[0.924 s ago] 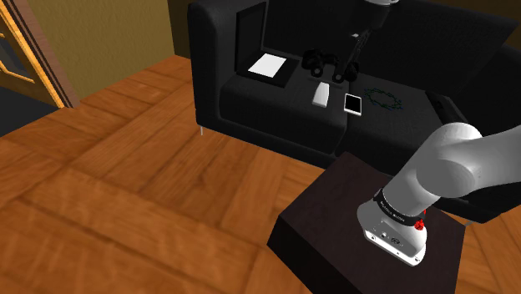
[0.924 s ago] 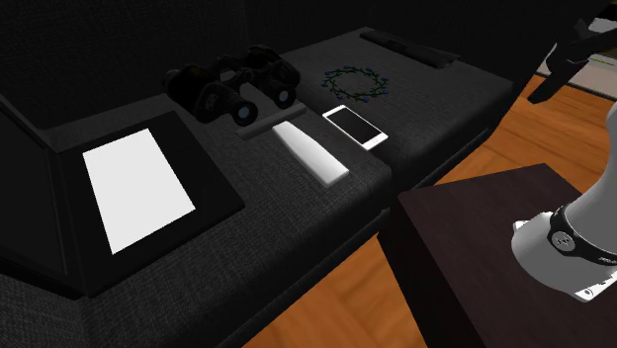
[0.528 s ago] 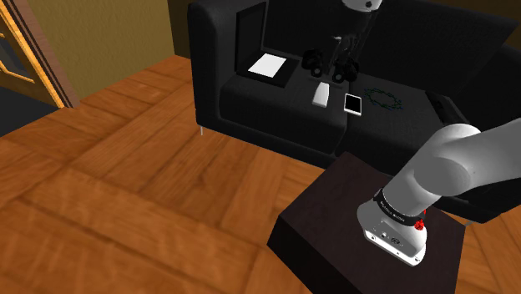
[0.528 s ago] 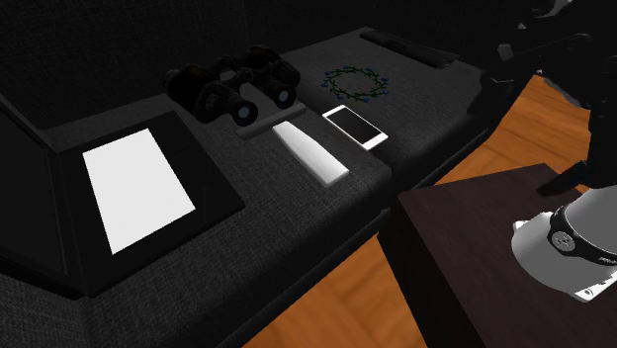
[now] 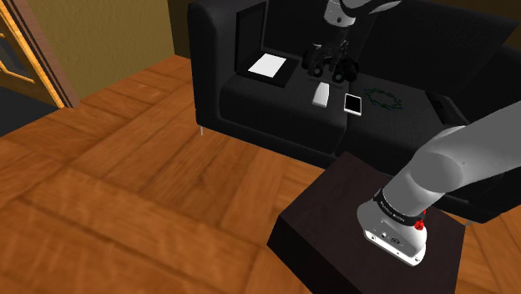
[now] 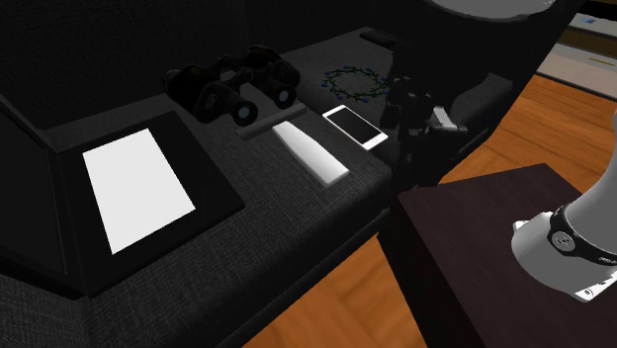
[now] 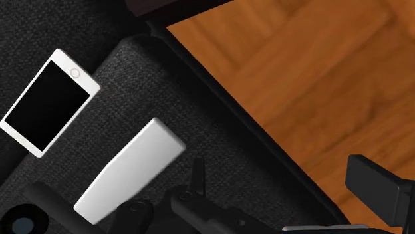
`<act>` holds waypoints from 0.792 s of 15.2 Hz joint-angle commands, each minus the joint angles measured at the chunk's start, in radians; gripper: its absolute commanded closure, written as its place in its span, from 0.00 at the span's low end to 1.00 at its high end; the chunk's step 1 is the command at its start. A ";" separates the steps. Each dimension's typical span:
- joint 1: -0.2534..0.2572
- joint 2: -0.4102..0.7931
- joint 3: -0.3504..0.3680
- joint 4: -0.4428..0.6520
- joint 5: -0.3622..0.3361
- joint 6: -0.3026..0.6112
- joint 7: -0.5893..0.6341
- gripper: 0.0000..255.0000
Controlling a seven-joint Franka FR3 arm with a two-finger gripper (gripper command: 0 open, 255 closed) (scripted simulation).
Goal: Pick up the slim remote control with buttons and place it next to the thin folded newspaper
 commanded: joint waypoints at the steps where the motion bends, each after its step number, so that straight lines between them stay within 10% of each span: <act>1: -0.027 0.056 -0.013 0.024 -0.001 0.032 0.048 0.00; 12: -0.150 0.356 -0.106 0.148 0.024 0.203 0.279 0.00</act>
